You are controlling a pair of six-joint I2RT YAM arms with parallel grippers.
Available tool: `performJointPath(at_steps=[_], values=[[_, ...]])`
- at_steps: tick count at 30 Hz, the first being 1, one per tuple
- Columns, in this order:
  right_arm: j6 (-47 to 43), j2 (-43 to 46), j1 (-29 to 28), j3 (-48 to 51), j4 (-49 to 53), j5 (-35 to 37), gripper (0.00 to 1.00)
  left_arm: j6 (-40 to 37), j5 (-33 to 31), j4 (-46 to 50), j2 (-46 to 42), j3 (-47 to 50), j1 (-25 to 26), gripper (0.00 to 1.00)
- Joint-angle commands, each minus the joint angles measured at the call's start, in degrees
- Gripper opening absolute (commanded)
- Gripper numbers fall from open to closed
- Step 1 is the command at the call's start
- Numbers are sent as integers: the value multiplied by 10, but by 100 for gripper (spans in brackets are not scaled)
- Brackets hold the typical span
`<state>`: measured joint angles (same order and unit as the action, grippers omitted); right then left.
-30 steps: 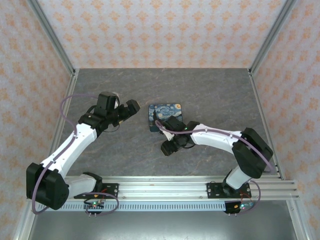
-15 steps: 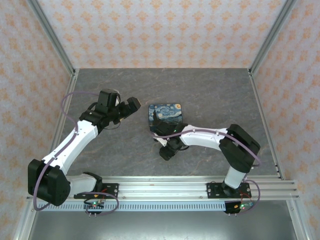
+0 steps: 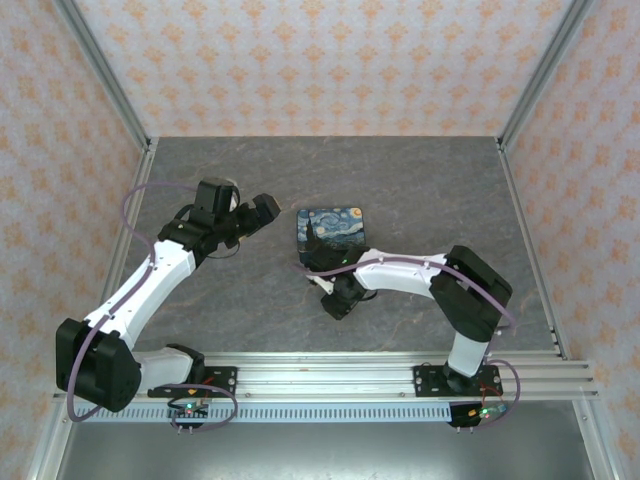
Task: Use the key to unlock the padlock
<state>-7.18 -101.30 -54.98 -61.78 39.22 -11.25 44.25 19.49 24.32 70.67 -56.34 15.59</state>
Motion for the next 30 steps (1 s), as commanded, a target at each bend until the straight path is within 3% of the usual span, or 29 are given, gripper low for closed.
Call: performJointPath(at_steps=[1, 14, 30], values=[[25, -16, -1, -9, 11, 18, 33, -14, -9, 3, 1, -12, -5, 100], [165, -8, -1, 6, -49, -2, 4, -9, 2, -16, 14, 2, -7, 100], [300, 124, 75, 128, -209, -71, 0, 13, 60, -68, 46, 37, -6, 100]])
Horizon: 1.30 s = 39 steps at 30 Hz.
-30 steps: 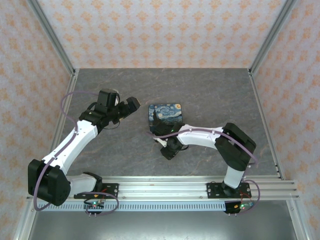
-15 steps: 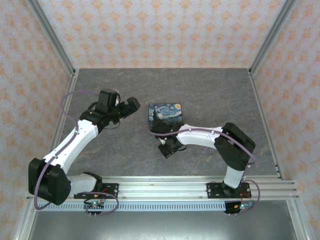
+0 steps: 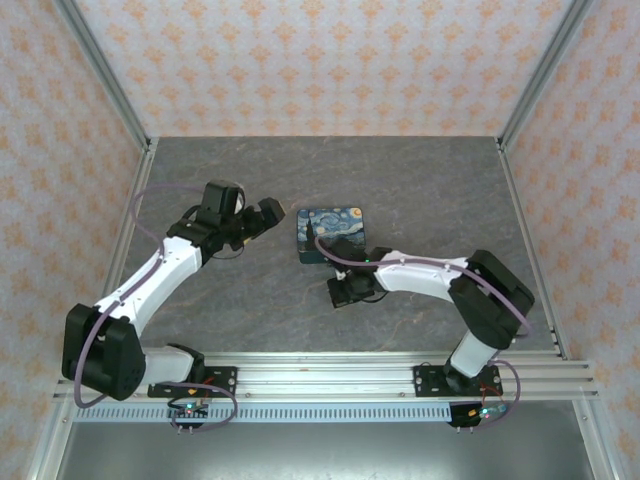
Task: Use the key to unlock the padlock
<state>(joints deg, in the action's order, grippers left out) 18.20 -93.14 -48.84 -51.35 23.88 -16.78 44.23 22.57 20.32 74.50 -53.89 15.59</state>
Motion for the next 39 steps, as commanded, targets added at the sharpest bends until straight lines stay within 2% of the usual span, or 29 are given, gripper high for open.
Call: performJointPath(at_steps=[1, 6, 11, 14, 17, 21, 25, 29, 39], values=[[55, 53, 20, 32, -69, -21, 0, 20, 37, -35, 11, 17, -5, 100], [94, 108, 50, 67, -125, -46, 0, 68, 80, -77, 23, 39, 8, 100], [118, 148, 78, 77, -165, -81, 0, 98, 88, -101, 38, 31, 56, 99], [136, 160, 98, 77, -192, -115, 0, 106, 88, -118, 55, 20, 91, 92], [156, 166, 114, 79, -223, -146, 0, 120, 97, -146, 78, 15, 114, 81], [186, 167, 131, 91, -276, -188, 0, 136, 108, -173, 102, 6, 128, 65], [201, 164, 138, 99, -299, -204, 0, 139, 112, -183, 118, -6, 138, 53], [211, 162, 140, 106, -318, -212, 0, 144, 114, -194, 131, -15, 147, 46], [220, 156, 141, 108, -330, -215, 0, 159, 119, -217, 150, -23, 165, 40]])
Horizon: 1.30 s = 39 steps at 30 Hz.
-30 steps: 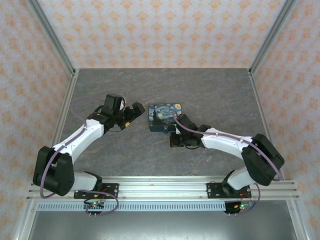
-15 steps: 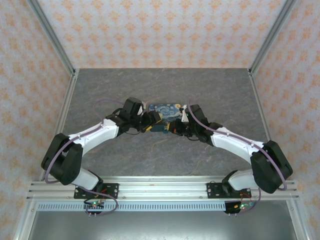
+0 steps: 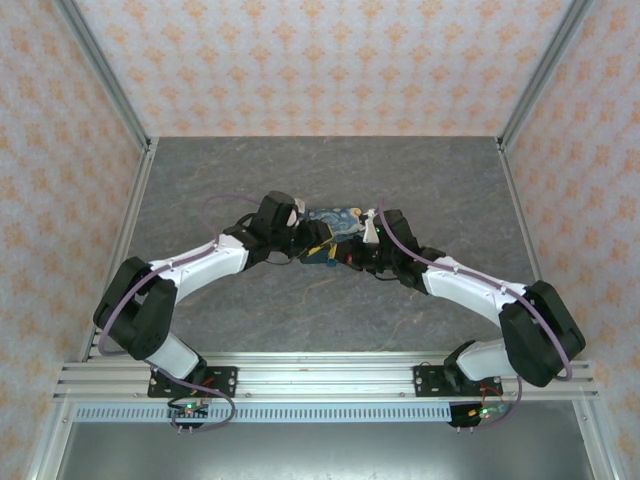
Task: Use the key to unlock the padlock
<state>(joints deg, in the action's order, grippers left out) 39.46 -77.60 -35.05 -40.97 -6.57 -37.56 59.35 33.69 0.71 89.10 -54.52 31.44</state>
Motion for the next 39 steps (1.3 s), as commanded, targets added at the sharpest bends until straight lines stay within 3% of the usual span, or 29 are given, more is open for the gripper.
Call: performJointPath(at_steps=[1, 18, 29, 34, 39], values=[[7, 0, 3, 4, -27, -7, 0, 8, 8, -22, 4, -16, 8, 38], [13, 0, 4, 12, -37, -5, 0, 10, 2, -24, 11, -17, 21, 25], [16, 3, 4, 15, -44, -6, 0, 8, 2, -19, 20, -24, 25, 0], [48, 34, 38, 44, -82, -19, 29, -3, -6, -12, 19, -32, 25, 0], [93, 95, 93, 90, -115, -28, 39, -36, -20, 12, 13, -54, 24, 0]])
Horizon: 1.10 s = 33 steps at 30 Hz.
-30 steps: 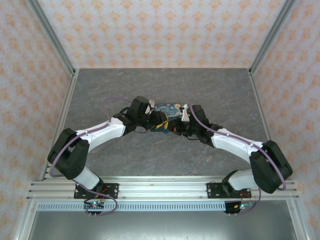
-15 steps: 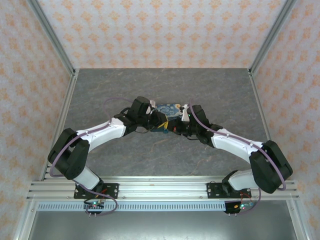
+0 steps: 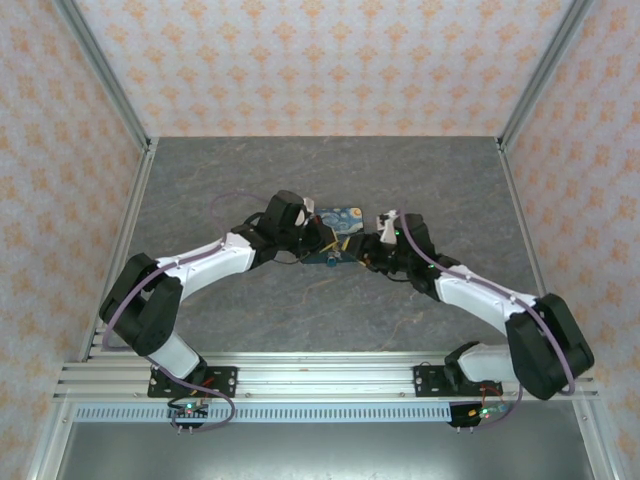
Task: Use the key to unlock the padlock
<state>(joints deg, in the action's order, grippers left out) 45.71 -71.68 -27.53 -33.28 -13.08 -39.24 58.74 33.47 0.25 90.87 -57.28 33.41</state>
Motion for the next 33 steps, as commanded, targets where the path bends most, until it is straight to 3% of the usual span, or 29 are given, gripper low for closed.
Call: performJointPath(at_steps=[1, 5, 13, 24, 33], values=[[36, 55, 24, 20, -50, -10, 41, -37, -18, 20, -5, -31, 4, 0], [67, 80, 35, 34, -67, -2, 44, -56, -19, 10, -4, -42, 1, 0], [161, 53, 34, 46, -203, -5, 42, -48, -24, -50, -5, -38, -5, 0], [175, -21, -3, 18, -269, 12, 35, 35, -38, -122, -11, 0, -5, 0], [180, -59, -23, 6, -297, 19, 30, 46, -42, -126, -19, 4, -5, 0]])
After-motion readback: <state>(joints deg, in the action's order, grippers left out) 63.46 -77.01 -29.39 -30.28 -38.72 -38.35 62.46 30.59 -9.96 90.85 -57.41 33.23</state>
